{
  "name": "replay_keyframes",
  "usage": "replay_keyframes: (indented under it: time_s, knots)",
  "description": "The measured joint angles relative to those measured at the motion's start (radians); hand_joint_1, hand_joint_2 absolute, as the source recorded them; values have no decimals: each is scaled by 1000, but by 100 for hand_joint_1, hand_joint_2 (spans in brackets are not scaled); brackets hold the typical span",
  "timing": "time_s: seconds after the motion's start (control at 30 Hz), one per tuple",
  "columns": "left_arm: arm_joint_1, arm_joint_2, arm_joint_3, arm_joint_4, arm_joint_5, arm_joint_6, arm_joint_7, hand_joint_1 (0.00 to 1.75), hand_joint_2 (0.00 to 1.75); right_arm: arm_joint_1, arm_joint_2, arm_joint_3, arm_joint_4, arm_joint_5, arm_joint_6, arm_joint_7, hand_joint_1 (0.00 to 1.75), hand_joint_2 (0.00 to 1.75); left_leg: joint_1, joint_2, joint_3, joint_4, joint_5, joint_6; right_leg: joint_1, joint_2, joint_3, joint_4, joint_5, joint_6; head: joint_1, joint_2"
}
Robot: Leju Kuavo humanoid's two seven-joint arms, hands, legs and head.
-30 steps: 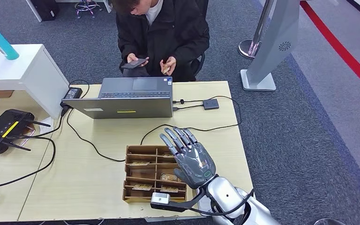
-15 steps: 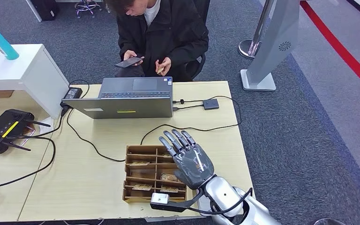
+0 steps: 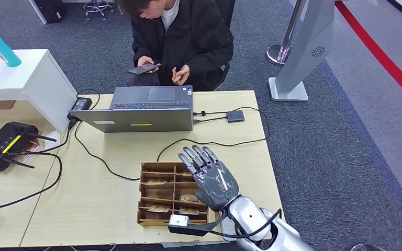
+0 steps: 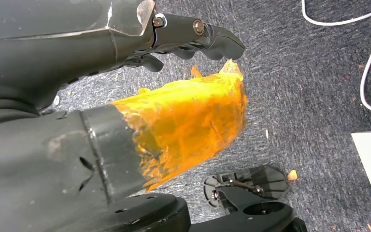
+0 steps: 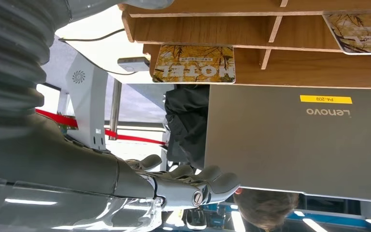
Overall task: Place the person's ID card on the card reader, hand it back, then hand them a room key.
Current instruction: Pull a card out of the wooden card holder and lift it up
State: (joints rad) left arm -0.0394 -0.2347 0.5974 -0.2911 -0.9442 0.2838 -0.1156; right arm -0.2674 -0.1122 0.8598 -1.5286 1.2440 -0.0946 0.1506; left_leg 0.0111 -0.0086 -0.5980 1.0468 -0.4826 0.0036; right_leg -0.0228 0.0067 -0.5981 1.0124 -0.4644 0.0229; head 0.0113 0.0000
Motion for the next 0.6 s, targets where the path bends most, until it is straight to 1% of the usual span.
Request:
replay_keyframes:
  time_s: [0.27,0.6]
  knots:
    - [0,0,0,0,0,0,0,0,0,-1,0,0,2,-3,0,1,17,175,0,0,0,0,0,0,0,0,0,0,0,0,0,0]
    - [0,0,-1,-3,-3,-2,3,0,0,-10,2,0,8,-13,4,4,31,175,0,0,0,0,0,0,0,0,0,0,0,0,0,0]
